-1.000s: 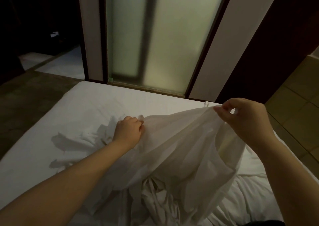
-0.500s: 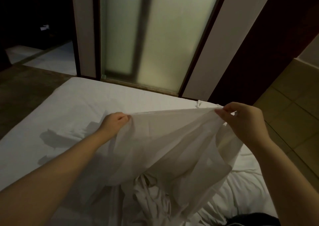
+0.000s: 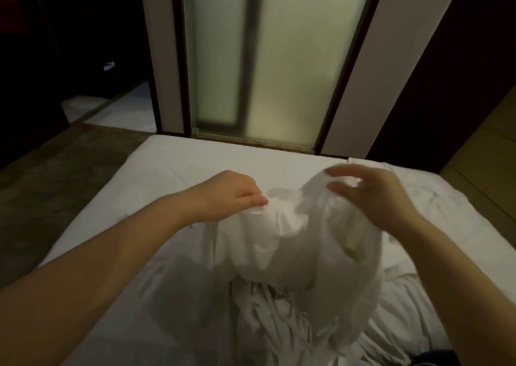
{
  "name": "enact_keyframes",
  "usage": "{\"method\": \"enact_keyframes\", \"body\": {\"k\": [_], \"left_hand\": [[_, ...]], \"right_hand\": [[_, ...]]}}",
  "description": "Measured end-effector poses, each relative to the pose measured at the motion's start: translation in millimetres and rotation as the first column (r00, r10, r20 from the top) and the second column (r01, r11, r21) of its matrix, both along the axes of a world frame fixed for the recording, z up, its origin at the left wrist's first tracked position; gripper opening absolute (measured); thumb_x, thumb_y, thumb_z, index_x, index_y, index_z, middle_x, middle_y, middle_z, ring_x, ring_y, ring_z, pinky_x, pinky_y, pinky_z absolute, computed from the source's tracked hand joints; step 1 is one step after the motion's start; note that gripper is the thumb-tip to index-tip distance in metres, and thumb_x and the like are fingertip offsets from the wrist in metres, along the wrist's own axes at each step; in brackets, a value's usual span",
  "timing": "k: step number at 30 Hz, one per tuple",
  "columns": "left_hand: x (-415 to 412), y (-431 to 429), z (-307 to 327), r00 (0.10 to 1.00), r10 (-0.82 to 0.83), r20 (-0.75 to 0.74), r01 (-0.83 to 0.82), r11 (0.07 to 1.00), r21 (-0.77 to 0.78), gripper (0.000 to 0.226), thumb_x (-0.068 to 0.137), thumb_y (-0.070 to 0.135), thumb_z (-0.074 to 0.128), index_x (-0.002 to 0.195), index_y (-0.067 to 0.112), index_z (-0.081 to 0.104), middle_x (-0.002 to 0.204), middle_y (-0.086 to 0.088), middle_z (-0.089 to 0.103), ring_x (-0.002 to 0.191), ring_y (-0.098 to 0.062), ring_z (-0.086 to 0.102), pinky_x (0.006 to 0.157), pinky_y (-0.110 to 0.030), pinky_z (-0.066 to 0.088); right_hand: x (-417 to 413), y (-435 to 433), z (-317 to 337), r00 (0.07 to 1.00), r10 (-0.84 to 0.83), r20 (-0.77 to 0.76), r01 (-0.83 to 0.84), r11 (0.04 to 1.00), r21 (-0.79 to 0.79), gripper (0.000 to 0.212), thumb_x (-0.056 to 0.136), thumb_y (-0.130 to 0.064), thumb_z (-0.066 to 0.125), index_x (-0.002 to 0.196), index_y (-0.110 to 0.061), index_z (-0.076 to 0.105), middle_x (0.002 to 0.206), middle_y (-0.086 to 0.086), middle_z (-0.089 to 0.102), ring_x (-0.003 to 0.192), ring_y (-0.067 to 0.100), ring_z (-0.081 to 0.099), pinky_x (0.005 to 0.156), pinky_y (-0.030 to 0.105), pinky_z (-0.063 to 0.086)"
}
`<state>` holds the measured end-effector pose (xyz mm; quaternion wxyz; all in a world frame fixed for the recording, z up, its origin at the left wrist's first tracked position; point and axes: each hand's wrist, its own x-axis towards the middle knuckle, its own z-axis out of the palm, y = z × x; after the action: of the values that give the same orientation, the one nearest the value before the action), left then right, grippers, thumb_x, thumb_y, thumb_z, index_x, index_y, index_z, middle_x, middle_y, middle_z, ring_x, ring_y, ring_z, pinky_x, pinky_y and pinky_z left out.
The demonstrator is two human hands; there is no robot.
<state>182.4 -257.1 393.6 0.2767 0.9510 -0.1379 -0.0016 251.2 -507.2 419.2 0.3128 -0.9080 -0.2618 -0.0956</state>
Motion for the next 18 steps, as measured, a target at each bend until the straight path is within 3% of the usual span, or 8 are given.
{"method": "enact_keyframes", "body": {"k": [2, 5, 9, 13, 15, 18], "left_hand": [[-6, -7, -5, 0.997, -0.071, -0.043, 0.073, 0.995, 0.062, 0.026, 0.096, 0.033, 0.046, 0.076, 0.024, 0.059, 0.075, 0.012, 0.050, 0.070, -0.002, 0.047, 0.073, -0.016, 0.039], [-16, -11, -14, 0.991, -0.116, -0.062, 0.123, 0.987, 0.107, 0.026, 0.098, 0.027, 0.045, 0.098, 0.012, 0.067, 0.083, 0.008, 0.051, 0.071, 0.002, 0.046, 0.071, -0.011, 0.036], [-30, -1, -23, 0.990, -0.098, -0.103, 0.108, 0.989, 0.097, 0.028, 0.098, 0.025, 0.044, 0.101, 0.010, 0.067, 0.093, 0.000, 0.061, 0.077, 0.000, 0.053, 0.078, -0.009, 0.038], [-43, 14, -28, 0.992, -0.095, -0.087, 0.100, 0.994, 0.051, 0.025, 0.097, 0.027, 0.045, 0.101, 0.015, 0.068, 0.089, 0.010, 0.056, 0.075, 0.010, 0.047, 0.078, -0.002, 0.035], [-49, 22, -31, 0.989, -0.069, -0.133, 0.078, 0.995, 0.065, 0.022, 0.096, 0.031, 0.045, 0.096, 0.023, 0.065, 0.084, 0.019, 0.051, 0.076, 0.007, 0.048, 0.078, -0.003, 0.036], [-59, 39, -36, 0.992, 0.022, -0.127, -0.015, 0.998, 0.057, 0.022, 0.094, 0.034, 0.048, 0.091, 0.023, 0.067, 0.073, 0.021, 0.046, 0.073, -0.002, 0.051, 0.070, -0.008, 0.039]], "right_hand": [[-24, 33, -6, 0.977, 0.213, 0.003, -0.212, 0.970, -0.117, 0.030, 0.079, -0.037, 0.070, 0.109, -0.039, 0.065, 0.103, -0.029, 0.055, 0.078, -0.004, 0.052, 0.074, 0.005, 0.036], [-41, 67, -23, 0.922, 0.385, -0.048, -0.387, 0.905, -0.179, 0.036, 0.078, -0.035, 0.073, 0.113, -0.033, 0.063, 0.111, -0.022, 0.059, 0.092, -0.004, 0.051, 0.077, 0.002, 0.034], [-40, 82, -43, 0.844, 0.440, -0.306, -0.461, 0.887, 0.003, 0.027, 0.074, -0.035, 0.075, 0.091, -0.037, 0.054, 0.099, -0.023, 0.059, 0.095, 0.001, 0.056, 0.078, 0.007, 0.039], [-38, 94, -60, 0.715, 0.527, -0.460, -0.521, 0.840, 0.153, 0.023, 0.067, -0.050, 0.066, 0.084, -0.037, 0.059, 0.084, -0.023, 0.062, 0.088, 0.003, 0.059, 0.083, 0.019, 0.047], [-38, 104, -64, 0.702, 0.537, -0.469, -0.555, 0.824, 0.113, 0.027, 0.064, -0.054, 0.064, 0.081, -0.033, 0.062, 0.079, -0.017, 0.062, 0.081, 0.008, 0.059, 0.078, 0.022, 0.050], [-41, 117, -62, 0.743, 0.517, -0.424, -0.579, 0.815, -0.022, 0.022, 0.062, -0.054, 0.061, 0.072, -0.035, 0.058, 0.068, -0.015, 0.055, 0.067, 0.007, 0.054, 0.061, 0.012, 0.042]]}}
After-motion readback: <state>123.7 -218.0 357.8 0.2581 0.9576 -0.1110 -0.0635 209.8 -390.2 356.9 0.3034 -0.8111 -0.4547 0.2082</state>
